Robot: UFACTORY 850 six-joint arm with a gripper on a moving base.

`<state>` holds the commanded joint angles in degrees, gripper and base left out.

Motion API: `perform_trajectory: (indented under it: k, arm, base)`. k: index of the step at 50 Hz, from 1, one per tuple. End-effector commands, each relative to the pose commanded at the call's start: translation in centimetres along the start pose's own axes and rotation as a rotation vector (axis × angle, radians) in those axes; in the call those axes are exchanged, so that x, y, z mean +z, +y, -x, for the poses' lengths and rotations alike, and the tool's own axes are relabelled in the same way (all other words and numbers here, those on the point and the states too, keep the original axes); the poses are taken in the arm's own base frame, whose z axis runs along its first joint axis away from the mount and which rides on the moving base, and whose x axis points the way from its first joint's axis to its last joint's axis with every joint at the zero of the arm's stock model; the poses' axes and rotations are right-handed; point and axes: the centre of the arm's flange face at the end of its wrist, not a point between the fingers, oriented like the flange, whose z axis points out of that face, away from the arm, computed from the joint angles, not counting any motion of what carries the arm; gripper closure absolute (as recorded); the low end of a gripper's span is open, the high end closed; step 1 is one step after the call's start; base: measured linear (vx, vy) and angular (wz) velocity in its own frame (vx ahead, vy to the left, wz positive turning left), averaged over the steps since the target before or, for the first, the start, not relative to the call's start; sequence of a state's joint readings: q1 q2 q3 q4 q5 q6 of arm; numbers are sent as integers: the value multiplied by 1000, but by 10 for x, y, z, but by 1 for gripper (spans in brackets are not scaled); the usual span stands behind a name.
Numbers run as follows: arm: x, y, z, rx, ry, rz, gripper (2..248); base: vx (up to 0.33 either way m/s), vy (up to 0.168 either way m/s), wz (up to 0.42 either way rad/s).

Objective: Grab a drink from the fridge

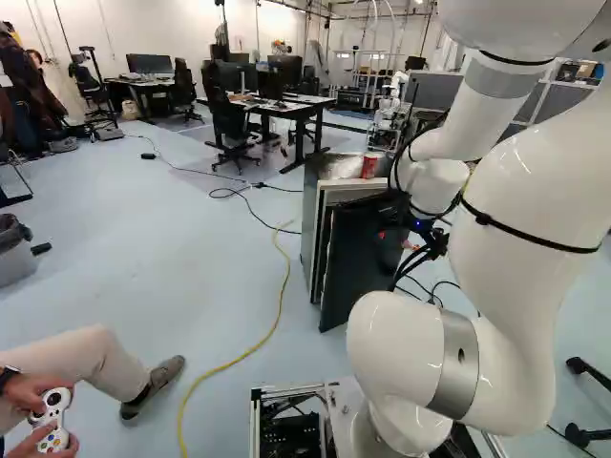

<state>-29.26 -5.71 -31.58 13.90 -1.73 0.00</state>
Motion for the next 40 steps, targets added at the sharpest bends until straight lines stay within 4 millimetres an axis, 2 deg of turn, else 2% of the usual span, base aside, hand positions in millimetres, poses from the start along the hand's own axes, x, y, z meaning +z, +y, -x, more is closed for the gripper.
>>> perform_trajectory:
  k: [40]
  arm:
    - [16,-23,38,-188,277,-45,3]
  base:
    - [0,0,0]
